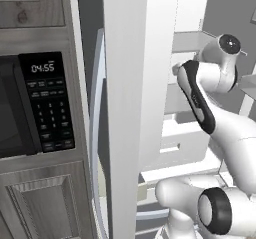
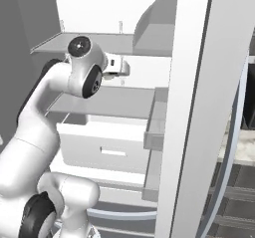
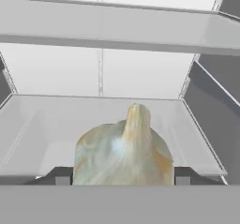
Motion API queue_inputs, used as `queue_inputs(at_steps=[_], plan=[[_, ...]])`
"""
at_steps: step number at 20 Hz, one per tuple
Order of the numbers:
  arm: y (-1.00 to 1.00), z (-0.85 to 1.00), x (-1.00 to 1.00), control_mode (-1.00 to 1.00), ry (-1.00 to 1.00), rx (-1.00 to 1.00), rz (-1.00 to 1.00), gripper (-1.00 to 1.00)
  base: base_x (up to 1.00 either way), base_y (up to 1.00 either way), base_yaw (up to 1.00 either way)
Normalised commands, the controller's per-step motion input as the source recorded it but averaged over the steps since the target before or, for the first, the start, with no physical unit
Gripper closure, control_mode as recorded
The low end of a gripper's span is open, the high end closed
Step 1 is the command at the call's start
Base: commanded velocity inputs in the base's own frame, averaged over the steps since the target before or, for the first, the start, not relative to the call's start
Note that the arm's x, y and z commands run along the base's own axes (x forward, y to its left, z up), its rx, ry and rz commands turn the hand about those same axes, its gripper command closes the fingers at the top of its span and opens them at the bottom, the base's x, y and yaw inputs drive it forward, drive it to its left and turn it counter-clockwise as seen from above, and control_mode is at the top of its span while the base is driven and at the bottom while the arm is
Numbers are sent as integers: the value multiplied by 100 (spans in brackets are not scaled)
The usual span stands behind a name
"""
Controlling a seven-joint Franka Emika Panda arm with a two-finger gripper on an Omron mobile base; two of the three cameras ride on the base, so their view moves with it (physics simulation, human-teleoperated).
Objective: Grab the lemon wedge and garlic from the fridge, place them in the blender, close the lid, and turn on the blender to create a marinade.
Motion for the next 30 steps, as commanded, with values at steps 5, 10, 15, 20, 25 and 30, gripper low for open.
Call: queue_inputs(at_steps=[5,10,15,20,25,30], plan=[[28,-69,-99,-100,2,-2,14,100,0,0,0],[7,-69,-86,-100,5,0,18,100,0,0,0],[23,-42,-34,-100,13,-2,4,100,0,0,0],[25,-22,0,-100,26,-7,-3,100,0,0,0],[6,-7,0,-100,16,-2,-2,100,0,0,0],[0,0,0,100,0,0,0,100,-14,-2,0]])
